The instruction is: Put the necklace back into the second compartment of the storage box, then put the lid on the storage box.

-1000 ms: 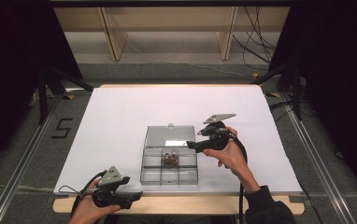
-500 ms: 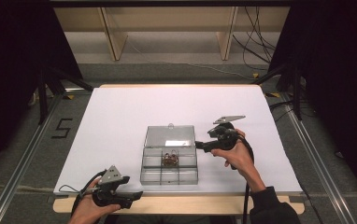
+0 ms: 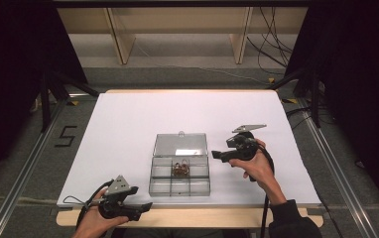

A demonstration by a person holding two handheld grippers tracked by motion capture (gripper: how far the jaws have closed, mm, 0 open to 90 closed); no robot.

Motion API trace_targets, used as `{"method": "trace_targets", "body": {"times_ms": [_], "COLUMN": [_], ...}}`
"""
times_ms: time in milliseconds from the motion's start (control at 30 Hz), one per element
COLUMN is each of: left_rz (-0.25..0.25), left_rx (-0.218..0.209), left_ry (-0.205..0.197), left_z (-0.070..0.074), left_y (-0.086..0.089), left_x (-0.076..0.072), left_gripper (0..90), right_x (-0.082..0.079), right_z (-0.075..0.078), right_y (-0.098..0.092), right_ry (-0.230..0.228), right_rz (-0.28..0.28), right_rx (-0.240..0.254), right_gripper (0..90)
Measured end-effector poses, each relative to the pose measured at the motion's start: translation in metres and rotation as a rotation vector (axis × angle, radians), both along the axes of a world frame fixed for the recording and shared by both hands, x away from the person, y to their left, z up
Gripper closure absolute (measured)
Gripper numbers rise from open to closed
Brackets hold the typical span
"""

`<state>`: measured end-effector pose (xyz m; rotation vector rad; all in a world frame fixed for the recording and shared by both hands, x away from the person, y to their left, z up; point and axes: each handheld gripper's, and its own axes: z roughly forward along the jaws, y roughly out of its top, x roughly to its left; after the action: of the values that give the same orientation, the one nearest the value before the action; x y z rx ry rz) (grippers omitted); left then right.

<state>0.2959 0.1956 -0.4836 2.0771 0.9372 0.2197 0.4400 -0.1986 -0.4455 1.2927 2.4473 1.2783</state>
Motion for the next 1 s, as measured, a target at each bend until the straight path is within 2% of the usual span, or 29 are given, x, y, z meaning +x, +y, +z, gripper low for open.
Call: {"method": "trace_targets", "body": {"times_ms": [67, 167, 267, 300, 400, 467, 500, 567, 600, 633, 667, 733, 767, 800, 833, 867, 900, 933, 1000], "left_rz": [0.015, -0.002, -0.001, 0.016, 0.005, 0.017, 0.024, 0.039, 0.039, 0.02, 0.042, 0.042, 0.047, 0.048, 0.044, 0.045, 0.045, 0.047, 0.058], "left_rx": [-0.001, 0.0, -0.001, -0.024, -0.011, -0.015, -0.03, -0.043, -0.043, -0.028, -0.068, -0.069, -0.082, -0.099, -0.104, -0.119, -0.127, -0.13, -0.14], "left_ry": [0.006, -0.003, -0.006, -0.004, -0.01, 0.0, -0.007, -0.009, -0.009, -0.008, -0.012, -0.019, -0.017, -0.021, -0.028, -0.015, -0.016, -0.012, -0.01], "left_z": [0.0, 0.0, 0.0, 0.0, 0.001, 0.001, 0.002, 0.004, 0.004, 0.006, 0.008, 0.011, 0.013, 0.015, 0.018, 0.02, 0.022, 0.023, 0.025], "left_y": [0.0, 0.0, 0.0, -0.001, 0.001, 0.001, 0.001, 0.002, 0.002, 0.005, 0.004, 0.006, 0.006, 0.007, 0.008, 0.008, 0.008, 0.008, 0.005], "left_x": [0.0, 0.0, 0.0, -0.001, 0.0, 0.0, 0.0, 0.001, 0.001, 0.002, 0.002, 0.003, 0.003, 0.004, 0.004, 0.005, 0.006, 0.008, 0.011], "left_gripper": [22.0, 22.0, 22.0, 22.0, 22.0, 22.0, 22.0, 21.9, 21.8, 21.8, 21.8, 21.8, 21.9, 21.9, 22.0, 22.2, 23.3, 24.0, 24.9], "right_x": [0.001, 0.0, 0.001, 0.003, 0.003, 0.003, 0.004, 0.005, 0.005, 0.004, 0.003, 0.004, 0.002, 0.002, 0.005, 0.006, 0.006, 0.005, 0.006], "right_z": [-0.002, -0.004, -0.006, -0.008, -0.008, -0.009, -0.009, -0.009, -0.009, -0.01, -0.009, -0.01, -0.01, -0.01, -0.011, -0.011, -0.013, -0.013, -0.014], "right_y": [-0.003, -0.003, -0.004, -0.006, -0.005, -0.004, -0.005, -0.005, -0.005, -0.003, -0.002, -0.001, 0.001, 0.001, 0.0, 0.0, 0.002, 0.004, 0.005], "right_ry": [-0.004, 0.025, 0.025, 0.014, 0.029, 0.032, 0.01, 0.012, 0.012, 0.032, 0.022, 0.038, 0.064, 0.064, 0.028, 0.029, 0.05, 0.059, 0.05], "right_rz": [0.001, -0.004, -0.002, -0.002, 0.004, 0.011, 0.011, 0.018, 0.018, 0.026, 0.019, 0.037, 0.023, 0.023, 0.036, 0.045, 0.063, 0.054, 0.069], "right_rx": [-0.006, 0.004, 0.008, -0.018, 0.004, 0.014, -0.005, -0.001, -0.001, 0.017, 0.004, 0.02, 0.021, 0.021, 0.004, 0.007, 0.036, 0.036, 0.036], "right_gripper": [16.8, 16.9, 17.0, 16.9, 16.9, 16.9, 16.9, 16.8, 16.8, 16.7, 16.7, 16.6, 16.6, 16.6, 16.6, 16.5, 16.5, 16.5, 16.5]}}
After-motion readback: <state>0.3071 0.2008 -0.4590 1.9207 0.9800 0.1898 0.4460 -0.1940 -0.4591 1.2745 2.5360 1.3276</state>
